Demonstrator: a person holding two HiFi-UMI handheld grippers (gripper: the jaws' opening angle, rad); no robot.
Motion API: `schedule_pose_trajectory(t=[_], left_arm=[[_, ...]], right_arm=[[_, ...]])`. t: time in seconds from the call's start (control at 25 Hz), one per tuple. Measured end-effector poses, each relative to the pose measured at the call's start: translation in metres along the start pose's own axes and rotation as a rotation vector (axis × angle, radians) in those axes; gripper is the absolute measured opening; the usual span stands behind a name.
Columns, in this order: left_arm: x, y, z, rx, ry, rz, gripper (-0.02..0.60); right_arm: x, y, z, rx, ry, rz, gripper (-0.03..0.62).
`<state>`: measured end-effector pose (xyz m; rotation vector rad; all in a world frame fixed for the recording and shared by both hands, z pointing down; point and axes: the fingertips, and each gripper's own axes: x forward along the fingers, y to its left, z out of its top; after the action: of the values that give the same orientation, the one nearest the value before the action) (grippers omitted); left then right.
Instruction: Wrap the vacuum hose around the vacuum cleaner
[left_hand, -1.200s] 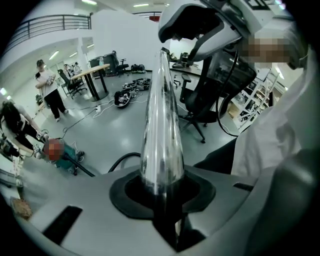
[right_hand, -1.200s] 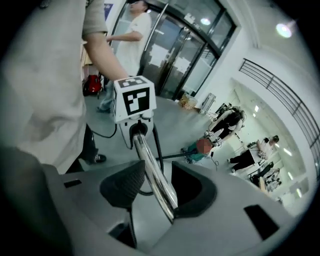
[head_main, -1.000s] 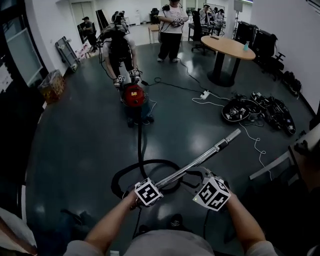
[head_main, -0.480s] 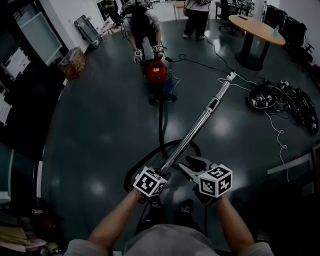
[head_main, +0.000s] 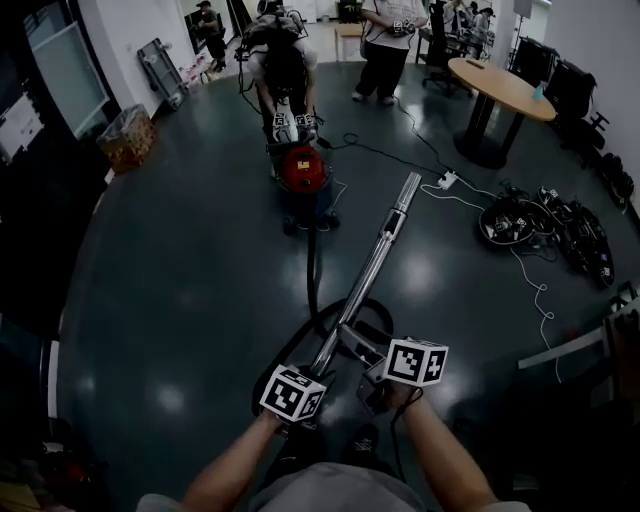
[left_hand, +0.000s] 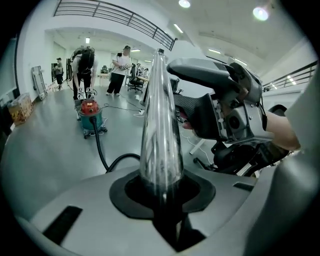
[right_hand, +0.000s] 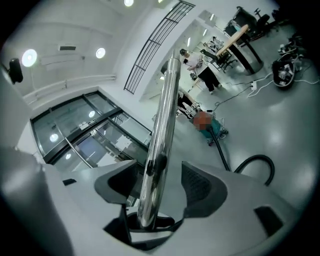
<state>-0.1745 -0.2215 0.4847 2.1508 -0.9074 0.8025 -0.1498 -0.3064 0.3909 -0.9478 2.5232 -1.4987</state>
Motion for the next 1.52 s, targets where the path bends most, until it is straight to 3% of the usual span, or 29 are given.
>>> schedule_pose_trajectory(t=[0.28,0.48,0.64,0.68,0.8,1.08,1.32,1.52], left_arm=[[-0.014,0.033,0.000,0.043,0.004,-0.075,0.109],[-0.020,0.053,0.000,0.087,0.001,-0.109,0.109],[-0.030,0.070,0.000,0.074,-0.011,-0.130,0.109],[-0.032,0.074,0.000,0.070,-0.018,-0.139,0.109],[-0.036,0.081,0.002,0.065,-0.039,-0.155,0.109],[-0.027,0.085,0.006,0.089,-0.061,-0.182,0.109],[-0.011,0.086,0.028,0.212,-0.045,-0.133,0.115],[-0.009,0.076,0.050,0.264,-0.025,-0.117,0.264]], right_arm=[[0.083,0.010,0.000,0.137,-0.077,-0.039,0.255],[0.126,0.018,-0.001,0.138,-0.104,-0.042,0.255],[0.144,0.026,0.001,0.128,-0.135,-0.025,0.253],[0.147,0.028,0.004,0.119,-0.147,-0.036,0.238],[0.154,0.026,0.008,0.075,-0.158,-0.092,0.076],[0.161,0.021,0.012,0.049,-0.143,-0.100,0.061],[0.159,0.023,0.038,0.003,-0.136,-0.053,0.055],[0.145,0.025,0.068,-0.053,-0.110,-0.030,0.055]])
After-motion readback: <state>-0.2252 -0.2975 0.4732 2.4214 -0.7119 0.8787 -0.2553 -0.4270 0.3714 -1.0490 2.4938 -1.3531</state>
